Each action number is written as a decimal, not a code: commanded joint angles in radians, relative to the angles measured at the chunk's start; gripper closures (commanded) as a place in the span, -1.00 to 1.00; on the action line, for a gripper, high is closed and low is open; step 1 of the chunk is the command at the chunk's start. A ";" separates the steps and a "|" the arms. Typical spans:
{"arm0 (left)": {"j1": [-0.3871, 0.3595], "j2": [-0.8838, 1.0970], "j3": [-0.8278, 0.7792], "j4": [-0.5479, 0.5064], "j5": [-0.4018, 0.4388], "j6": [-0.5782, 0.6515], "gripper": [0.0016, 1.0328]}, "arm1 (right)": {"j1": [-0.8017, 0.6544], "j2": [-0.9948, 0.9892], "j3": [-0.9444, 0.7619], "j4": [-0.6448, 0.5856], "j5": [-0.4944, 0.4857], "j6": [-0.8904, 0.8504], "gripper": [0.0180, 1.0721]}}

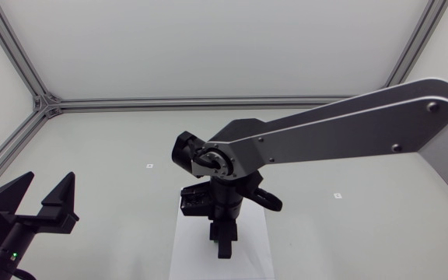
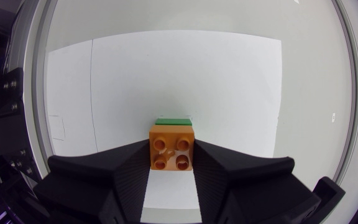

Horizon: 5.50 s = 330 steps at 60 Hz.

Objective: Pick up the orange 2x2 brick with the right arm and stack it on top of the green 2x2 brick in the center

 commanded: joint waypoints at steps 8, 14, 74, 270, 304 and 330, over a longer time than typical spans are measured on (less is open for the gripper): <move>0.003 -0.008 -0.041 -0.015 0.004 0.013 -0.92 | -0.011 0.046 -0.056 0.005 -0.005 0.000 0.51; 0.003 -0.008 -0.041 -0.015 0.004 0.013 -0.92 | -0.007 0.052 -0.065 0.018 0.010 0.015 0.51; 0.003 -0.008 -0.041 -0.014 0.004 0.013 -0.92 | -0.036 0.121 -0.036 -0.032 -0.001 0.018 0.51; 0.003 -0.008 -0.041 -0.015 0.004 0.013 -0.92 | -0.003 0.034 -0.035 -0.012 -0.018 -0.017 -0.05; 0.003 -0.008 -0.041 -0.015 0.004 0.013 -0.92 | -0.008 0.042 -0.026 0.009 -0.022 -0.008 -0.12; 0.003 -0.008 -0.041 -0.015 0.004 0.013 -0.92 | -0.007 0.046 -0.007 0.021 -0.022 -0.008 0.32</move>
